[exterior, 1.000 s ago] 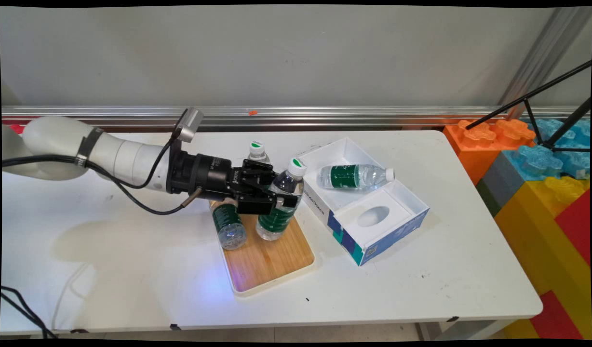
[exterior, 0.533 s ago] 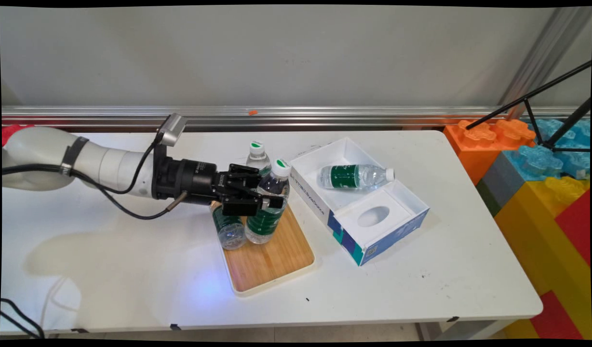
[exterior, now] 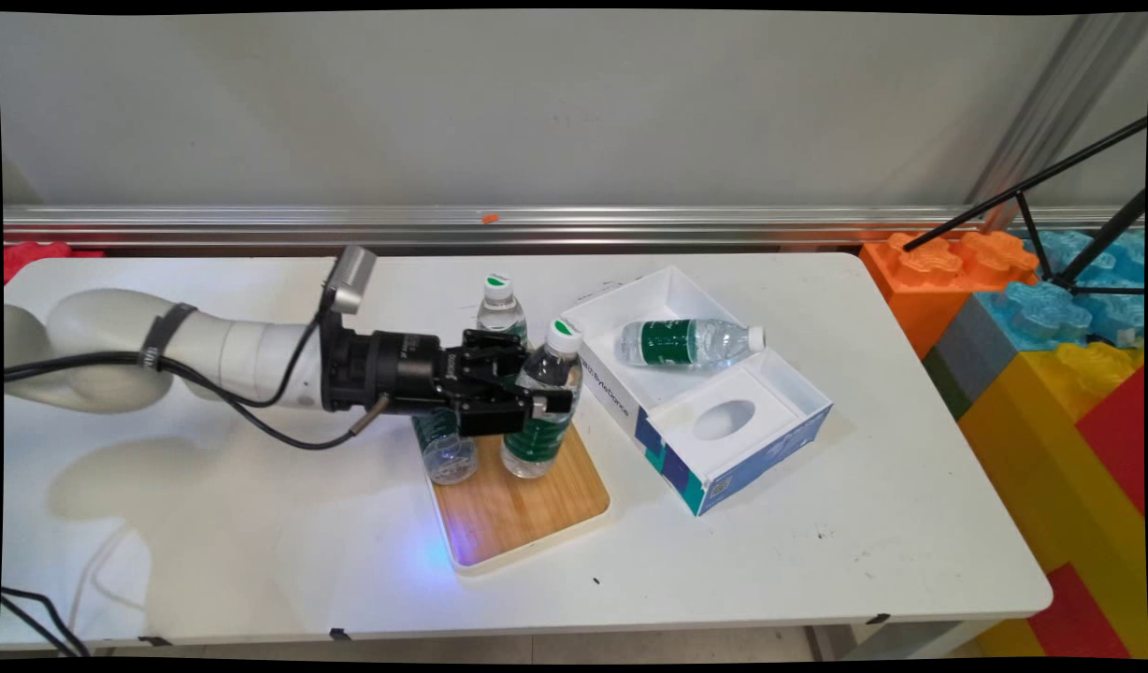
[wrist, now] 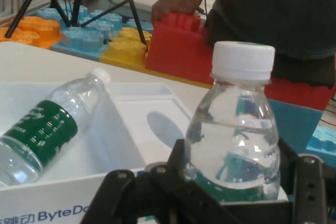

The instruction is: Place the picked object on the tray

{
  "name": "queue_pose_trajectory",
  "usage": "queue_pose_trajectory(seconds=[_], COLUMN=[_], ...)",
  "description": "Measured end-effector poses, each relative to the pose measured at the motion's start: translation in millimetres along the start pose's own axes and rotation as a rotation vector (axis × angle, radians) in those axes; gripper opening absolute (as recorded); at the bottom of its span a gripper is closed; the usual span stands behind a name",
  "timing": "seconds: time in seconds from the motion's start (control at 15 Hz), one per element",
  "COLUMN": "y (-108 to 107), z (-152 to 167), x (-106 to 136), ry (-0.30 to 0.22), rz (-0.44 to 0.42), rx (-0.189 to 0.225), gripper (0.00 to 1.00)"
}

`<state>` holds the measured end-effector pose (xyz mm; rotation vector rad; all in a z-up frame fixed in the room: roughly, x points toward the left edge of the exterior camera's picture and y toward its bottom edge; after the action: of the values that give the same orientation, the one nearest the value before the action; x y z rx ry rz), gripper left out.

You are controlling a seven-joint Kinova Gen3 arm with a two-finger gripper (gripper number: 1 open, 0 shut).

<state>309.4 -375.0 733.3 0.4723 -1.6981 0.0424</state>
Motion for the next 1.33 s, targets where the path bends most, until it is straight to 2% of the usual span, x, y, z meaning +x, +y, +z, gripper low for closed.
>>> queue_pose_trajectory(seconds=[0.27,0.87,1.33], y=[5,9,0], z=[19,49,55], x=[-20,-49,-64], ry=[0.013,0.038,0.017], rz=[-0.008,-0.039,-0.017], rx=[-0.010,-0.016,-0.001], gripper=[0.00,0.00,0.00])
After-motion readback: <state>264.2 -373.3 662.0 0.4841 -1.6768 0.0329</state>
